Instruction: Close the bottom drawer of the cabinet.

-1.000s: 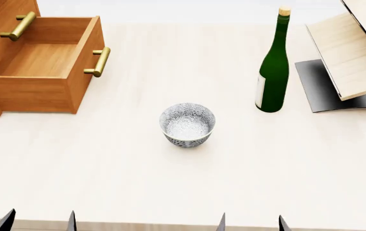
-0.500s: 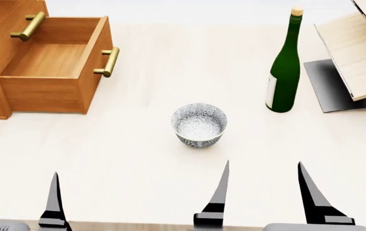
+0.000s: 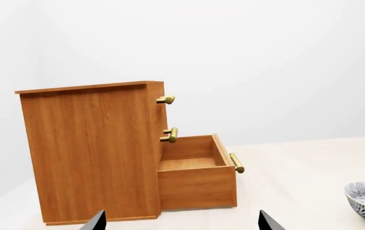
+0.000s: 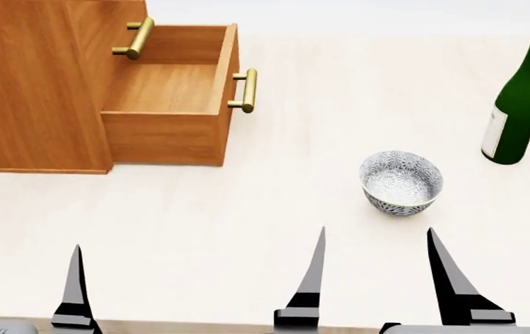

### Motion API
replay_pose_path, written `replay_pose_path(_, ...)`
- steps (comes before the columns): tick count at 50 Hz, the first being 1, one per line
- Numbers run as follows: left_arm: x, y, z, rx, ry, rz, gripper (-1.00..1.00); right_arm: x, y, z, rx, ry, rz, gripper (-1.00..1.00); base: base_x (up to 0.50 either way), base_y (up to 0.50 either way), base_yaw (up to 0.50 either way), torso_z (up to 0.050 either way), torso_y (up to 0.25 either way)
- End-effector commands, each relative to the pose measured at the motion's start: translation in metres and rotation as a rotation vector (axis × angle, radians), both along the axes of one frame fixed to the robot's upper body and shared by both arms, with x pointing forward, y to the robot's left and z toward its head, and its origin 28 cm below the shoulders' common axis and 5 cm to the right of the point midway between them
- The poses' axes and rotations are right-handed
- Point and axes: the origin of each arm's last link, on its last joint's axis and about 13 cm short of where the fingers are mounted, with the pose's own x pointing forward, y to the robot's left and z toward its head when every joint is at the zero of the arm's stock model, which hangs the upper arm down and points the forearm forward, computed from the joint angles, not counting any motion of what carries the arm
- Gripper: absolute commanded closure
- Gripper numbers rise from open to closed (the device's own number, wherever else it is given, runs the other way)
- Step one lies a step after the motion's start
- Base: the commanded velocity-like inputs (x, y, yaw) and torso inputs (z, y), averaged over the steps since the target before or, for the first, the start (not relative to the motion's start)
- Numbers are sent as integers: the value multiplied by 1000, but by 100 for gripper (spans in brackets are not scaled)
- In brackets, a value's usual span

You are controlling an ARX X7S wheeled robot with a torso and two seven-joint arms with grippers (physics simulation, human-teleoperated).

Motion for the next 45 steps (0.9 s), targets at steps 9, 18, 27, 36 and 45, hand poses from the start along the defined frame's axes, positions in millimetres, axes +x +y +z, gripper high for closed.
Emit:
replay_pose_path(9, 2, 1, 0, -6, -4, -1, -100, 2, -3, -1, 18, -4, -8, -100, 0, 500, 0, 0, 0)
replay_pose_path(18, 2, 1, 0, -5, -5, -4, -100, 2, -4, -3, 27, 0, -15, -100, 0, 500, 0, 0, 0)
replay_pose_path(27, 1, 0, 0, -4, -4, -3, -100, 3, -5, -4, 42, 2, -14, -100, 0, 500, 0, 0, 0)
replay_pose_path(36, 2, 0, -1, -3, -3, -5, -100, 3, -6, -4, 58, 3, -24, -100, 0, 500, 0, 0, 0)
replay_pose_path(45, 2, 1, -3, -4, -1, -2, -100, 6, -8, -4, 61, 27, -78, -100, 0, 61, 0, 0, 0)
